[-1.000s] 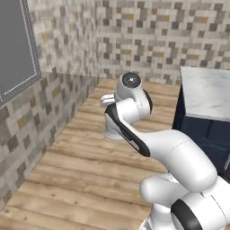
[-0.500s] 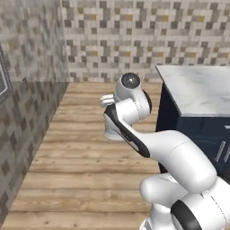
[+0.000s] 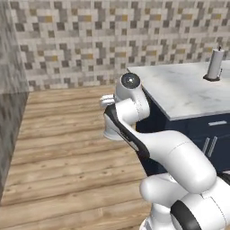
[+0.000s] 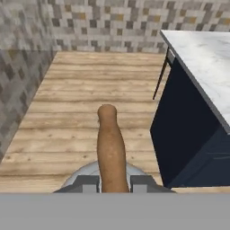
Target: The kettle is done boiling. Turn off the stove, then wait for 300 timesteps before moving the kettle to the dining table.
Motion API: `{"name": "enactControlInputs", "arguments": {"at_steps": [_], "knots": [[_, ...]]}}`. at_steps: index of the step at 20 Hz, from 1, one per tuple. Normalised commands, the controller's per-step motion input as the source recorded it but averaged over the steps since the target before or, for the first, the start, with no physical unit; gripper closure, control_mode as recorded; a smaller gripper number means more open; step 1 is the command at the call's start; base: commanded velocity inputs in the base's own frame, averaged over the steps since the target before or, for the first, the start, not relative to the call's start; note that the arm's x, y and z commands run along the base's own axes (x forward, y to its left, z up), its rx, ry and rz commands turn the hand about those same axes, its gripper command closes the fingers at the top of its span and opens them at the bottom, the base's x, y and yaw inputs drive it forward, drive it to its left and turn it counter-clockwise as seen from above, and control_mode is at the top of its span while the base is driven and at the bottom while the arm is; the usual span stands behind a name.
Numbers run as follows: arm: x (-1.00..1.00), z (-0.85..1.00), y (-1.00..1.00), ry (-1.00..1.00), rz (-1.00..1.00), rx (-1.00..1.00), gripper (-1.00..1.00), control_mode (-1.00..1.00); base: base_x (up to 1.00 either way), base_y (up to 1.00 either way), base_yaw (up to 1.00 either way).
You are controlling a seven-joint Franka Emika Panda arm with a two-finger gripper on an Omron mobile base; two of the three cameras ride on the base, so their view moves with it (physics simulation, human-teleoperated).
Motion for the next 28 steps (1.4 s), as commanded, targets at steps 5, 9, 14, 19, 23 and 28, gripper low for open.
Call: {"name": "enactControlInputs", "arguments": {"at_steps": [5, 9, 14, 19, 23, 28], "knots": [[0.00, 0.00, 0.00, 0.00, 0.00, 0.00, 1.00, 1.00, 0.56, 0.37, -0.42], [0.00, 0.00, 0.00, 0.00, 0.00, 0.00, 1.00, 1.00, 0.62, 0.44, -0.41], [0.00, 0.00, 0.00, 0.00, 0.00, 0.00, 1.00, 1.00, 0.68, 0.57, -0.40], [0.00, 0.00, 0.00, 0.00, 0.00, 0.00, 1.00, 1.00, 0.67, 0.69, -0.38], [0.00, 0.00, 0.00, 0.00, 0.00, 0.00, 1.00, 1.00, 0.63, 0.78, -0.36], [0.00, 0.00, 0.00, 0.00, 0.00, 0.00, 1.00, 1.00, 0.61, 0.78, -0.35]]}}
